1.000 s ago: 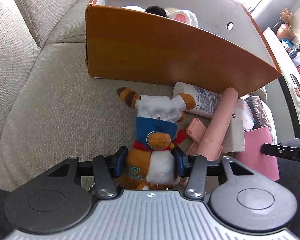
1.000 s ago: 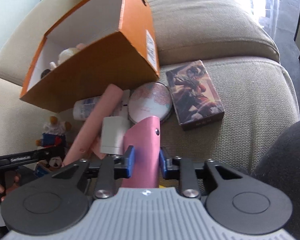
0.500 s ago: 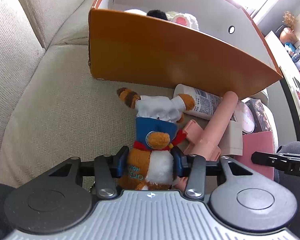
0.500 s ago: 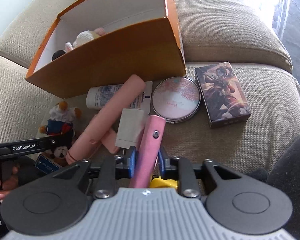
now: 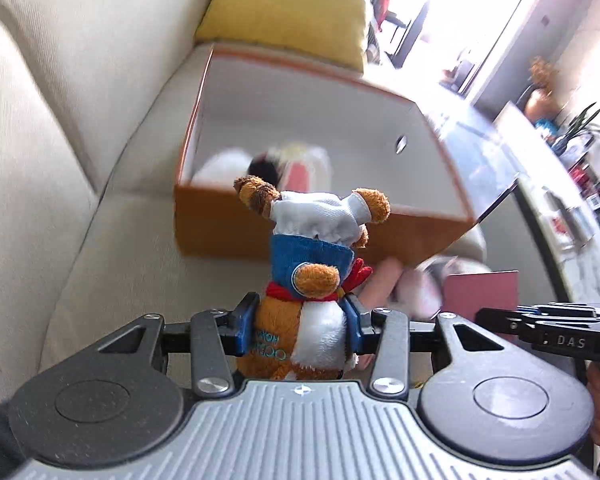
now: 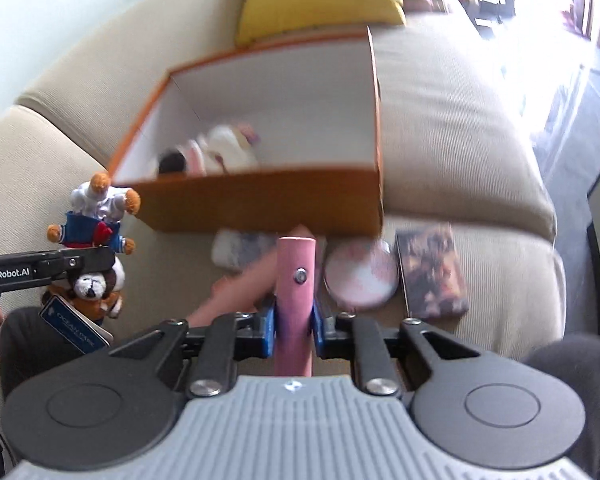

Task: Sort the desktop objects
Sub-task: 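Grasp the duck plush with the left gripper while the right grasps the pink card case, then lower the duck plush and pink card case into the shoebox, open both grippers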

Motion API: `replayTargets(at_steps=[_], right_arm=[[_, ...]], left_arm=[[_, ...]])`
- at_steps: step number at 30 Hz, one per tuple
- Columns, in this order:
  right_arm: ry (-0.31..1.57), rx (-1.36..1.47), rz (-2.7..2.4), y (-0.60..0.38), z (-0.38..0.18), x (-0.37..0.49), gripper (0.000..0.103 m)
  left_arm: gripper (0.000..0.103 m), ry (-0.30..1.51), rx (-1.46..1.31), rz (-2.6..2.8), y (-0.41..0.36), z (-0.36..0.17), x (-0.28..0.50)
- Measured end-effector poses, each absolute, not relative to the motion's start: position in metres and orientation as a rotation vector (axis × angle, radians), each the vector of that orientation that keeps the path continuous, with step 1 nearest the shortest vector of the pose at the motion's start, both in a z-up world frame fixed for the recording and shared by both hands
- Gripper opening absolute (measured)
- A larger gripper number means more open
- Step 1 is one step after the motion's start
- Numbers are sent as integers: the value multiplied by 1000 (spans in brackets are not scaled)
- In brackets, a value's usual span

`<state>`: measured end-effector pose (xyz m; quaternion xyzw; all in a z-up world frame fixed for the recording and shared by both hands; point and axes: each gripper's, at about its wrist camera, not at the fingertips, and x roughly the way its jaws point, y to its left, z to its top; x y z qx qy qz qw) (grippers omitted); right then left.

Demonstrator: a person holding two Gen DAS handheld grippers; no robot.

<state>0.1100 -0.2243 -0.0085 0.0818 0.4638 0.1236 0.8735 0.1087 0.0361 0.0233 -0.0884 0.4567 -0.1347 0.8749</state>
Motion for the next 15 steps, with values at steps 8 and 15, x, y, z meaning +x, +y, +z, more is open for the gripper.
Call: replayTargets(at_steps=[8,15], right_arm=[[813,107,311,-218,56,142,20],[796,109,334,-211,79,210,19]], left_arm=[[50,847,-187,-361,16,72,146],[49,854,-232,-421,-9,86,213]])
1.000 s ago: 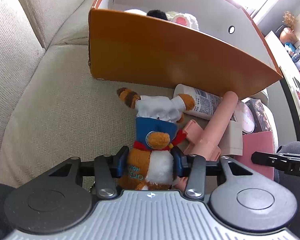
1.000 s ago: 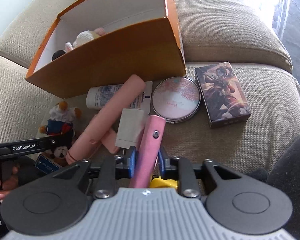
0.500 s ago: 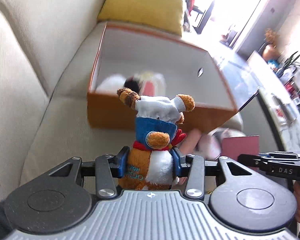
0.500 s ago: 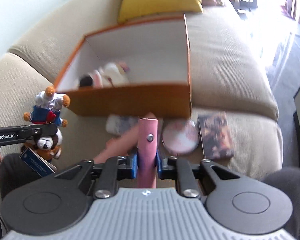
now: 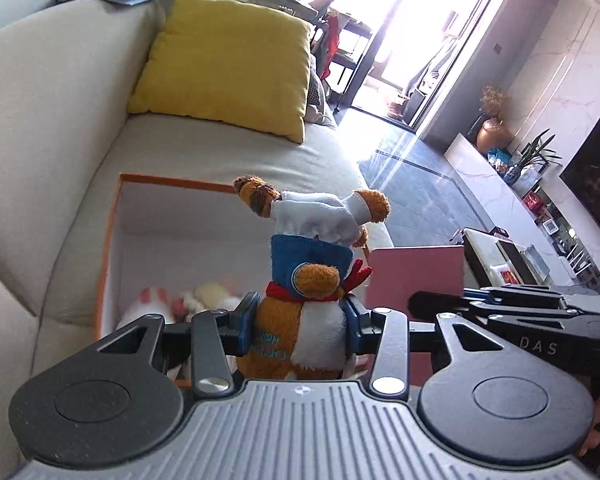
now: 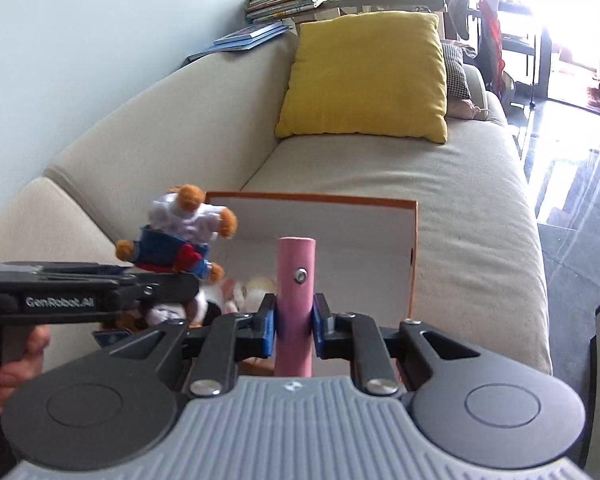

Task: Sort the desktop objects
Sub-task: 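Lower the duck plush and pink card case into the shoebox, open both grippers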

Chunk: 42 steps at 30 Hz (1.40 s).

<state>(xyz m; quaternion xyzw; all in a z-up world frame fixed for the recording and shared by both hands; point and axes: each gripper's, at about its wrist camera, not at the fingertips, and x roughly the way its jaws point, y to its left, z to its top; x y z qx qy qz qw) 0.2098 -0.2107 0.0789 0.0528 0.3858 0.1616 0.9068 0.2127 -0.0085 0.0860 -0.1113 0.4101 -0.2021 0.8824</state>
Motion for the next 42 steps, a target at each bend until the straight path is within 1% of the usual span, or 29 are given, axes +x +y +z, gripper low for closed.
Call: replayTargets(at_steps=[4,8,12,15,21,26,33,35,38,40,41,42], right_arm=[[837,92,292,-207,67,248,19],[915,108,252,-213,42,274,19],[997,123,243,-218,13,291,19],[1062,139,248,-219,-7,300,19],[1131,158,236,-217,-30,308,19],[1153,126,252,-212,-32,312,19],[1207,65,230,-196,-32,322,20],[1231,44,236,-188,-32,327,20],[1265,33,243,-179,-36,331,21],[1295,43,256,-174,-42,332,21],[1302,58,260,-173,-44,333,21],[1309,67,257,-172,-46,335,21]], left_arm=[[49,917,-246,-435,-26,63,250],[49,1015,-219,-440,-43,23,277],[49,1119,-180,-427,-56,-14,289],[49,1153,-114,-393,-65,-32,290],[49,1175,-62,-362,-76,-40,286],[53,1212,-74,-368,-78,-48,287],[54,1231,29,-386,-91,-55,294],[54,1234,18,-385,-90,-56,296],[60,1223,26,-411,-91,-55,293],[67,1219,27,-430,-87,-55,291],[72,1223,17,-438,-78,-55,287],[73,1231,5,-441,-74,-54,286]])
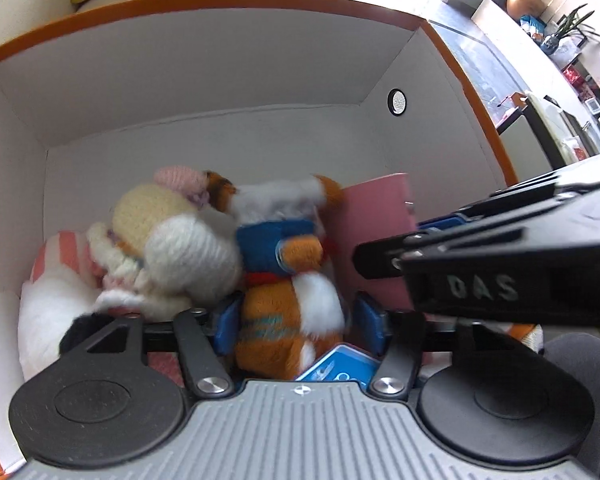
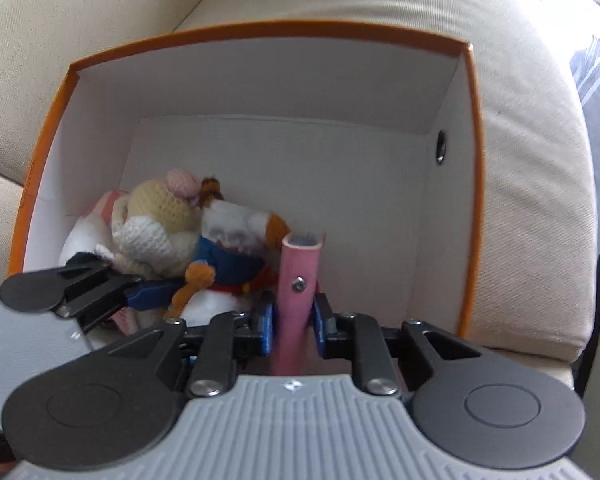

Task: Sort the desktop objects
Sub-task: 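Lower the duck plush and pink card case into the shoebox, open both grippers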

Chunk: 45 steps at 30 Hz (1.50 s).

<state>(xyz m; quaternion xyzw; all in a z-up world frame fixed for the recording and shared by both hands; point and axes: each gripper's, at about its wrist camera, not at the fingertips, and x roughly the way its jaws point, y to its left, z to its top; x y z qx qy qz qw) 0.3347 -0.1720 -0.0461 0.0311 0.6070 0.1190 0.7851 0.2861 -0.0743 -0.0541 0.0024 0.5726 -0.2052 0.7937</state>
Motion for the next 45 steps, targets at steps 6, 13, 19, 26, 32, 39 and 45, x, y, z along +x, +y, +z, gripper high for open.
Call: replayTargets(at_steps=[6,13,19,26,32,39,45], right_arm=[[1324,54,273,-158,-49,334,21],[1336,69,271,-154,-49,337,21],[1337,76,264,-167,-50,337,21],[1333,123,292,-176,-40,334,24],[1317,142,310,-183,-38,330,22],[1303,119,315,-182,-33,325,22],[1278,92,320,-178,-28,323,25]], left_arm=[[76,1215,-50,-467,-58,-42,276],[80,1141,-87,-521,-43,-30,260],[68,1061,-142,-557,-25,-23,248],[38,1087,-162,-513,-25,-30,256],[36,1107,-177,-490,-27,-36,259],[36,1087,-195,-482,-24,-36,259],[36,1034,-226,-470,-21,-26,250]])
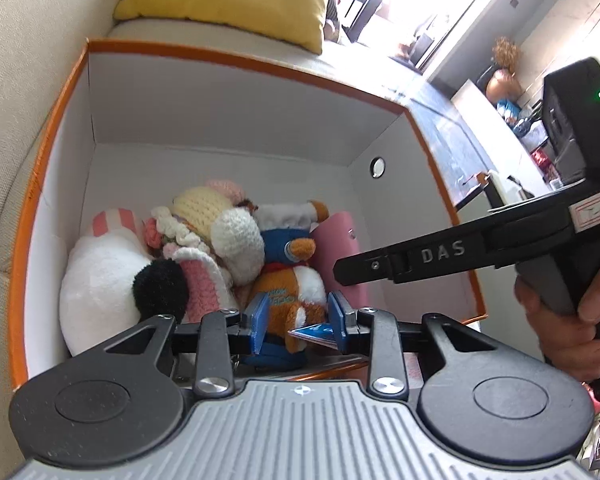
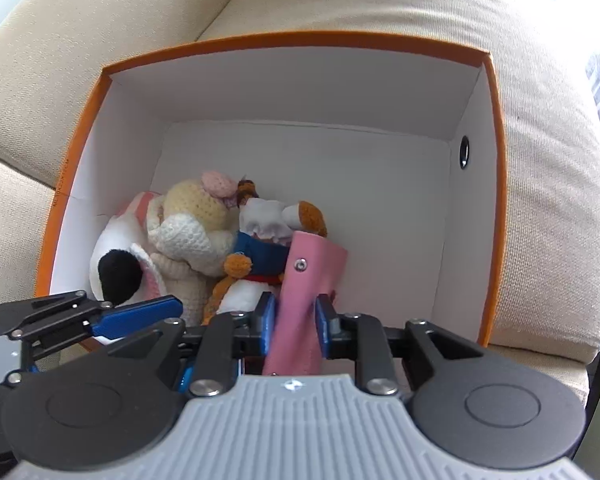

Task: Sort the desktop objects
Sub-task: 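Lower the duck plush and pink card case into the shoebox, open both grippers, then grasp the photo card box with the right gripper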

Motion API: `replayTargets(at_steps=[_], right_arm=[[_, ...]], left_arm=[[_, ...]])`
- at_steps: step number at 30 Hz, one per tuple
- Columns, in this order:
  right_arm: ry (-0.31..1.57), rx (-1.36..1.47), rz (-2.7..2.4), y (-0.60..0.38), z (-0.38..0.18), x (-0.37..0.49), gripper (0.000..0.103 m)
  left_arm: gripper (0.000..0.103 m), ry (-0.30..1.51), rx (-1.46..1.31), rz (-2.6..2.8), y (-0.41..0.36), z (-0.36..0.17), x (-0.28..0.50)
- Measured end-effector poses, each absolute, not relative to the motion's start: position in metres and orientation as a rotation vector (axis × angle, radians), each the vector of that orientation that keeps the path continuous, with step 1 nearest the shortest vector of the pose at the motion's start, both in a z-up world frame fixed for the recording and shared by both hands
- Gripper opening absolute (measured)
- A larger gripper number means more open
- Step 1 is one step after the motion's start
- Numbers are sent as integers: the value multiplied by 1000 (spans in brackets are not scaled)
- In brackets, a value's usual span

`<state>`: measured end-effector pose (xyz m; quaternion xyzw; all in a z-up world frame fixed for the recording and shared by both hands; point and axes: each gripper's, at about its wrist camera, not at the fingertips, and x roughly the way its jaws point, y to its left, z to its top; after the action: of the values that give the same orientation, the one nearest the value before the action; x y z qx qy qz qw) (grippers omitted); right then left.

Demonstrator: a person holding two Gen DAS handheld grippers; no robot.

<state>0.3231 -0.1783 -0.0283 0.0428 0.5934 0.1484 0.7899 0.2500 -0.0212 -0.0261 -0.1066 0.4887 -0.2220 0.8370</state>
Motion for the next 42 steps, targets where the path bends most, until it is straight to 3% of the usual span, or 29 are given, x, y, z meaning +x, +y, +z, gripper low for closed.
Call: replayTargets(at_steps=[8,17,19,21,25,29,32,42], right_arm=[[1213,84,334,-184,-11,306,26],[1069,127,376,-232,21,225,28],[1039,116,353,-245,21,206,36],[1022,103,319,-257,15,191,38],[1062,104,239,-284,-14,180,43],[1155,153,134,-311,-53,190,45],[1174,171,94,-322,-70,193,64],[1228,336,146,-330,-99,208,67]], left_arm=[[36,963,-226,-488,-22,-5,231],[36,956,-154,-516,-22,0,193],[41,974,-155,-483,-18,-8,189],[55,988,-159,-445,-14,-19,185],[58,1025,-130,-366,-16,-42,186],[68,1083,-179,-320,-18,-68,196],[70,1114,-222,-287,-19,-81,205],[78,1131,-254,-277,-21,-100,217]])
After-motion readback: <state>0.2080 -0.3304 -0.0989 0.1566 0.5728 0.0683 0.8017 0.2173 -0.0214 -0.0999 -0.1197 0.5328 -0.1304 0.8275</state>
